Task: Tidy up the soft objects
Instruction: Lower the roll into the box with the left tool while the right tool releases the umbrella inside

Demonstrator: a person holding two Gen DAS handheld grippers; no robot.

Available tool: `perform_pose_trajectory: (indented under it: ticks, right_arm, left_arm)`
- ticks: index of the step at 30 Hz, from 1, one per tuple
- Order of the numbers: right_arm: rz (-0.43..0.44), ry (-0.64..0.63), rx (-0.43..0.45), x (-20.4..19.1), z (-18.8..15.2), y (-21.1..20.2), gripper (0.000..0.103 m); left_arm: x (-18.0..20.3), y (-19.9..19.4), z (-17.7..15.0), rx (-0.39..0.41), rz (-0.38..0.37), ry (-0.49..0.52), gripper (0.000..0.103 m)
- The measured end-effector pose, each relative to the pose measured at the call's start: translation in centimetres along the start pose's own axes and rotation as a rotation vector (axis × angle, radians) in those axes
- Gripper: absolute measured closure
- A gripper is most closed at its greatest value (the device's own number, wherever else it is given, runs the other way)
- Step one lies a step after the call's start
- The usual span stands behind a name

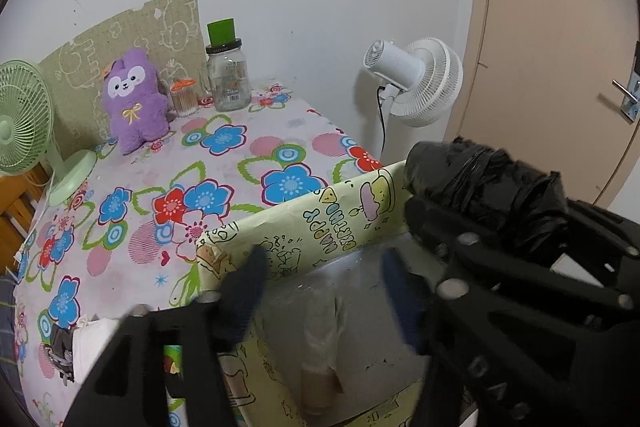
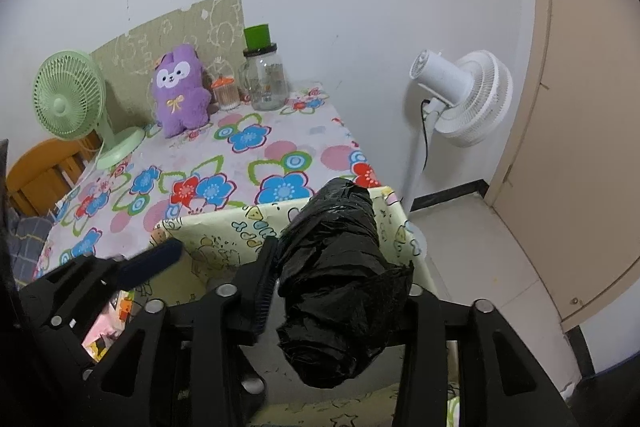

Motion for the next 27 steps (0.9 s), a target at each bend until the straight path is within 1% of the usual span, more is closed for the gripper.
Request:
perform_pose_trajectory:
  ticks: [1,2,3,4,6,8,12,17,27]
  right_arm:
    - [0.006,0.006,-0.004,0.1,0.0,0.2,0.043]
    - [0.012,0.012,-0.005,0.1,-0.1,0.3,0.035]
    - [0.014,0.014,-0.002,0.1,0.0,0.3,0.032]
    - [0.013,0.013,0.003,0.1,-0.1,0.3,0.031]
    - [0.014,0.012,0.001,0.0,0.0,0.4,0.029]
    - [0.016,0.015,-0.001,0.0,-0.1,0.3,0.027]
    - [0.012,0.02,0.007,-0.1,0.0,0.2,0.021]
    - [0.002,0.022,0.029,-0.5,-0.2,-0.8,0.016]
    - [-0.013,0.025,0.074,-0.9,-0.6,-3.2,0.008]
  left_arm:
    - [0.0,0.0,0.0,0.0,0.003,0.005,0.033]
    - [0.0,0.1,0.0,0.0,0.003,0.007,0.03]
    - [0.0,0.1,0.0,-0.001,0.002,0.008,0.029]
    - [0.0,0.2,0.0,-0.005,0.001,0.007,0.027]
    - [-0.1,0.3,0.1,-0.01,-0.003,0.006,0.026]
    - [-0.1,0.2,0.1,-0.015,-0.002,0.005,0.021]
    - [-0.1,-0.1,0.1,-0.006,0.01,0.012,0.017]
    - [-0.1,-0.9,-0.2,0.01,0.022,0.015,0.012]
    - [-0.3,-3.0,-0.6,0.045,0.026,0.025,0.008]
Point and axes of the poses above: each gripper's, at about its wrist camera, not at the fingertips, and y roughly the way its jaws point, x to its right, z to its top, the point moved 1 cm from there along y, roughly the way its jaws point, and after that the axes turned 8 degrees about -z, right-handed, at the moved point
